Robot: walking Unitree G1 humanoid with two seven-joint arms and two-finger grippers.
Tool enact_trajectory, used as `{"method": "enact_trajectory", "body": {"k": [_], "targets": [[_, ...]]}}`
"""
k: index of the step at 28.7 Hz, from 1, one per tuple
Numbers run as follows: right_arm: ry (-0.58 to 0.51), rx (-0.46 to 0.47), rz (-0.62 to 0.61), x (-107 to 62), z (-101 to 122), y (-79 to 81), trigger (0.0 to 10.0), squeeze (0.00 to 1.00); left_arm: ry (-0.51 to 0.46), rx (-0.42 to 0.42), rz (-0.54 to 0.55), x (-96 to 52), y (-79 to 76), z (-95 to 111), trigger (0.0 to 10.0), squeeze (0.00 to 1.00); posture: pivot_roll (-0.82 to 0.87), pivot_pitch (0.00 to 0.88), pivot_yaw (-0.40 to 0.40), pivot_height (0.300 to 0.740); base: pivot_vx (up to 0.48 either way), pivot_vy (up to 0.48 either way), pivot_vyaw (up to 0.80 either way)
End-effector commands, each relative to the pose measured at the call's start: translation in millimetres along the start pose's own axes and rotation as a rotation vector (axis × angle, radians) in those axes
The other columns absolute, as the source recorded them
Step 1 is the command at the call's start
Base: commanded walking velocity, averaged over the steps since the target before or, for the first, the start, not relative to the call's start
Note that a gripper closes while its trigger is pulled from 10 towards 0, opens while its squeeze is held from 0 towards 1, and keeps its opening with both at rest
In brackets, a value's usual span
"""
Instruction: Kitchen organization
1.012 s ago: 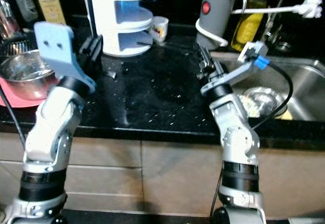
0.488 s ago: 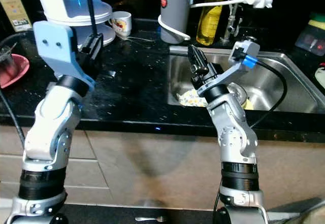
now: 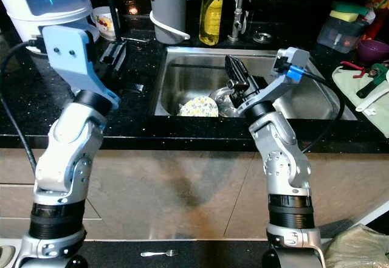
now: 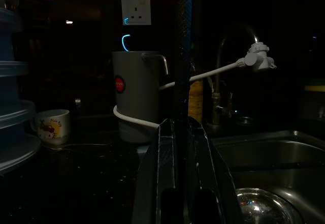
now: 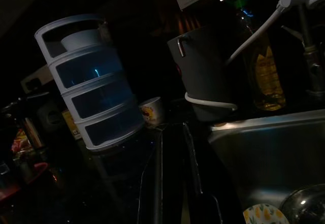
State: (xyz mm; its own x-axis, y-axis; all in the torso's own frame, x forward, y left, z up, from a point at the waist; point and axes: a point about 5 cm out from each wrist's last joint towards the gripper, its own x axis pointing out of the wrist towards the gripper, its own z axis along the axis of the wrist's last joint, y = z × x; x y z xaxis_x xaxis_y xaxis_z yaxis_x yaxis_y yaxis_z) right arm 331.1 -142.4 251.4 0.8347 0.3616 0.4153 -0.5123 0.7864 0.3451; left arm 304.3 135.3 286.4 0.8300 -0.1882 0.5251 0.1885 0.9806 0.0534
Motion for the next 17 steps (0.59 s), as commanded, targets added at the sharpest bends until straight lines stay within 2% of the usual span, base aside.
{"method": "enact_trajectory", "body": {"k": [1,3,8,14,17], "targets": [[0.004,-0.01,0.006,1.2,-0.8,1.4,10.0,0.0,0.007,0.005,0.006,-1.3,1.5,-1.6,10.0,0.0,0.07,0.0,-0.086,0.74,0.0,0.0,0.0],[0.005,-0.014,0.007,1.4,-0.9,1.4,10.0,0.0,0.01,0.008,0.004,-1.3,1.3,-1.7,10.0,0.0,0.06,0.0,-0.086,0.74,0.0,0.0,0.0],[0.007,-0.017,0.008,1.5,-0.9,1.4,10.0,0.0,0.017,0.007,-0.005,-1.6,-0.4,-3.2,10.0,0.0,0.06,0.0,-0.088,0.74,0.0,-0.48,0.0],[0.031,-0.08,-0.019,4.0,-3.4,0.2,10.0,0.0,0.034,0.002,0.017,1.2,3.0,-6.6,10.0,0.0,0.06,0.0,-0.087,0.74,0.0,0.0,0.0],[0.063,-0.159,-0.087,9.8,-6.6,-3.6,10.0,0.0,0.045,-0.002,0.029,4.4,8.6,-9.3,10.0,0.0,0.06,0.0,-0.082,0.74,0.0,0.0,0.0]]}}
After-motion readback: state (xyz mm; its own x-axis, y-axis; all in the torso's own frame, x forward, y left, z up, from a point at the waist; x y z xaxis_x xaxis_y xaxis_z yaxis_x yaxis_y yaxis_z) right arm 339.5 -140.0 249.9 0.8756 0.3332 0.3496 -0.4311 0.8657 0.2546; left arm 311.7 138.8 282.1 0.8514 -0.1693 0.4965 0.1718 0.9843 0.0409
